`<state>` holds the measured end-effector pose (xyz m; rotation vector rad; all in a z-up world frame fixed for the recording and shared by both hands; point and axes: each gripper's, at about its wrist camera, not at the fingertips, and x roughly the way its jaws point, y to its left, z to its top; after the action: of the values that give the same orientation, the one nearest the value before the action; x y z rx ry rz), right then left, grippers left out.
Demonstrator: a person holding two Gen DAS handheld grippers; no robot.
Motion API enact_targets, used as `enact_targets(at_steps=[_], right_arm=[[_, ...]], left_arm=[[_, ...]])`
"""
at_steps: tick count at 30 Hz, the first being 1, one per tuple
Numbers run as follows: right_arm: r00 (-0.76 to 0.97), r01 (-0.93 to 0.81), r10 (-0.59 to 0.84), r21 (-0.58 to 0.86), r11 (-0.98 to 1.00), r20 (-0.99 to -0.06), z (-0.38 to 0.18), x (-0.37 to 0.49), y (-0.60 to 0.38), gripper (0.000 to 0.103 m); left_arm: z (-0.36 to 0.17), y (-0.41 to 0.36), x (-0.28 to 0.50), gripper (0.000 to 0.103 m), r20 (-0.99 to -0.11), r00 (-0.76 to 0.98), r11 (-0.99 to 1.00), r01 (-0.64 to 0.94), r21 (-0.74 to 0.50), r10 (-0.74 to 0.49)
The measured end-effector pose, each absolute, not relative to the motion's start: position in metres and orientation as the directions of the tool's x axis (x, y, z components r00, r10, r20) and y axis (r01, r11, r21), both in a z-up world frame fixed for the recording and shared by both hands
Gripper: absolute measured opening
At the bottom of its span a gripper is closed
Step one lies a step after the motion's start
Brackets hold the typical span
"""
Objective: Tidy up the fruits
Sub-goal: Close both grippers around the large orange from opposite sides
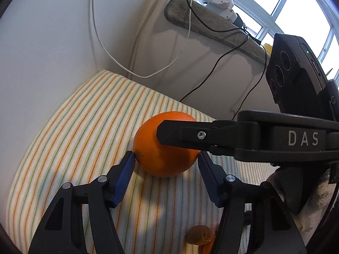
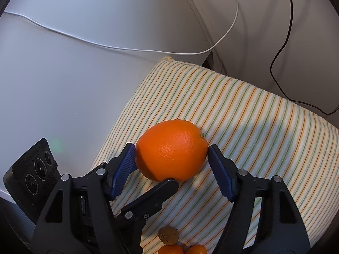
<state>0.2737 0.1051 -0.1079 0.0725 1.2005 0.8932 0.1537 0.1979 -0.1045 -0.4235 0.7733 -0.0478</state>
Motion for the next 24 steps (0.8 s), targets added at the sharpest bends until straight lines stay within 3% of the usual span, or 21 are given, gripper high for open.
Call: enact_targets(at_steps=[24], right_arm=[[0.173, -0.587, 0.645, 0.448, 0.675, -0.744, -0.055, 0.231, 0.042, 0.073]], left_arm=[[-0.061, 0.140, 0.115, 0.061, -0.599, 0.771, 0.937, -0.010, -0.349, -0.215]])
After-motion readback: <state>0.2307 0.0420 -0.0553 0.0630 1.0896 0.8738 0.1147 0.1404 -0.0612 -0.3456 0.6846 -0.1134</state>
